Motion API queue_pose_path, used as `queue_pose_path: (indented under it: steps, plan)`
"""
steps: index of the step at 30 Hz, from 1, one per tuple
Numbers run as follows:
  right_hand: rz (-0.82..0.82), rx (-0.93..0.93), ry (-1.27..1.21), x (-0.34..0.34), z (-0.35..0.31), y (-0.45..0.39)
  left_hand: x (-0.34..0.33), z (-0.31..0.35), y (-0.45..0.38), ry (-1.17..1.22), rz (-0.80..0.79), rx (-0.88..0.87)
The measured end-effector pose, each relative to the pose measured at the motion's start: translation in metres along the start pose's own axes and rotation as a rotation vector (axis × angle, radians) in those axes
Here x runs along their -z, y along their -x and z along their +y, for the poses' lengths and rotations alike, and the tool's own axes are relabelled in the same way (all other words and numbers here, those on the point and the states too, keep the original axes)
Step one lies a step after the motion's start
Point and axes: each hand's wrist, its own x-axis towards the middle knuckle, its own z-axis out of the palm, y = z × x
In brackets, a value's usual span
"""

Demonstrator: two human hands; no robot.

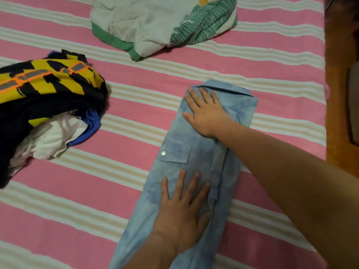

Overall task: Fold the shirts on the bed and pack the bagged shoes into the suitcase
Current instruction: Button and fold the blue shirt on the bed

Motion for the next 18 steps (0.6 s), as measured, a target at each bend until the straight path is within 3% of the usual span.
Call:
queue_pose_path:
  steps: [4,8,12,16,18]
  plan:
    - [0.354,-0.143,-0.255,0.014,-0.008,0.002,-0.001,-0.001,0.0,0.011,-0.01,0.012]
    - [0.148,-0.391,-0.404,0.054,0.002,-0.025,-0.001,0.002,-0.001,-0.002,-0.022,0.013]
    - [-0.067,-0.408,-0.58,0.073,-0.016,-0.051,0.0,0.003,-0.001,-0.011,-0.02,0.013]
    - [-0.067,-0.587,-0.874,0.071,-0.007,-0.072,0.001,0.003,-0.001,-0.008,-0.006,0.014]
    - [-0.056,-0.585,-0.753,0.061,-0.001,-0.075,0.002,0.003,-0.002,-0.008,0.006,0.005]
